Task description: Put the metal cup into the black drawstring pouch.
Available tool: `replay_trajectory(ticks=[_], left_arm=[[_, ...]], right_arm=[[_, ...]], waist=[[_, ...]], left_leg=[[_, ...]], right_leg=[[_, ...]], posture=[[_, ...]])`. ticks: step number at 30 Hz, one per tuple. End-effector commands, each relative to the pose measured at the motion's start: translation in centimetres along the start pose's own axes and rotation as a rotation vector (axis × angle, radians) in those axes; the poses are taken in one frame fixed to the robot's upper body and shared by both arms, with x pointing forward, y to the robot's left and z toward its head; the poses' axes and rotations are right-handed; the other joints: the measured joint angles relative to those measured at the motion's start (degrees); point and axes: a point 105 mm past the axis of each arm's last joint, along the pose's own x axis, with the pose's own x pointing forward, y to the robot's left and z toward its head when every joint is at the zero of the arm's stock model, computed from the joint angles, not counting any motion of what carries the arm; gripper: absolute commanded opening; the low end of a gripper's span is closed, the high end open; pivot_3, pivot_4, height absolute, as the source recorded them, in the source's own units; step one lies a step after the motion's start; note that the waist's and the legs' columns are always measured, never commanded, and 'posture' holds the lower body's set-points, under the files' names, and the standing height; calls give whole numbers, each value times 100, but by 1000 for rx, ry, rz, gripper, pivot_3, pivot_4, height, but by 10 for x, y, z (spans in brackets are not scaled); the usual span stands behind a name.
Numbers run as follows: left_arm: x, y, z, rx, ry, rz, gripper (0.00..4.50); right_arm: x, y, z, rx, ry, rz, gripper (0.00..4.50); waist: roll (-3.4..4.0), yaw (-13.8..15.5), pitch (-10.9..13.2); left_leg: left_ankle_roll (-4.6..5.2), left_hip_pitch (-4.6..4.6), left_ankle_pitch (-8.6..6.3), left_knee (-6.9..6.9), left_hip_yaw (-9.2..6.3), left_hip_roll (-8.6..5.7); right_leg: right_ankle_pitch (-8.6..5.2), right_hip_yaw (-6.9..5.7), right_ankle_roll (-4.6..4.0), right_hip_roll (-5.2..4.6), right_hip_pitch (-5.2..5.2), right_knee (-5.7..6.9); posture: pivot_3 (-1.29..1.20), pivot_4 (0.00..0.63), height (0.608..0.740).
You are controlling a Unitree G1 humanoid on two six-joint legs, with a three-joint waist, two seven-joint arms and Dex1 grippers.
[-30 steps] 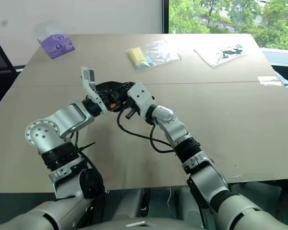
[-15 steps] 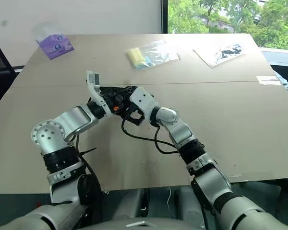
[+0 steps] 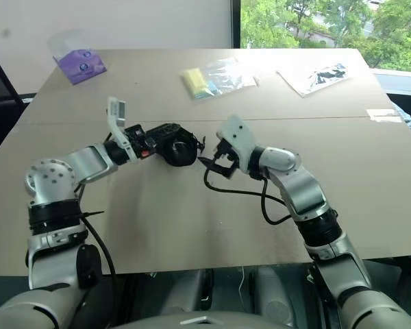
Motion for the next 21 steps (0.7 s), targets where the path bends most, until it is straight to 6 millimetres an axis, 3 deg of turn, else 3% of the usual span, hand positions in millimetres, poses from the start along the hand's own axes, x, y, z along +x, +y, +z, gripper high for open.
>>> replay_trajectory(ticks=[1,4,9,14,17,21], left_arm=[[-7,-9,18,63,-1,-54,0],[-9,-12,23,86,7,-66,0],[-10,-17,30,116,12,-72,0],[-14,-20,32,129,2,-64,0],[-20,-21,31,133,-10,-54,0],[-24,-21,32,132,-23,-43,0]], right_arm=[[21,-14,-28,-89,73,-113,4489],[41,-18,-33,-87,46,-162,4489],[72,-8,-9,-1,-80,-149,4489],[91,-3,1,82,-129,-146,4489],[97,-9,1,115,-137,-187,3758],[99,-12,6,128,-170,-190,1830]], waist=[[0,-30,2],[1,-51,3],[1,-49,3],[1,-19,3],[1,-26,3],[1,-31,3]], left_leg=[[0,1,0,-1,2,2],[0,2,0,-6,6,3],[-2,1,2,-9,12,7],[-2,-4,1,-13,12,6],[-2,-4,1,-15,10,5],[-3,-4,1,-17,9,5]], right_leg=[[0,3,0,1,-1,1],[0,7,0,5,-7,4],[0,15,0,5,-15,5],[0,14,0,0,-19,1],[0,13,-1,-2,-19,2],[0,14,-1,-2,-20,3]], posture=[[0,150,740],[0,150,740],[0,150,740],[0,150,740],[0,150,740],[0,150,740]])
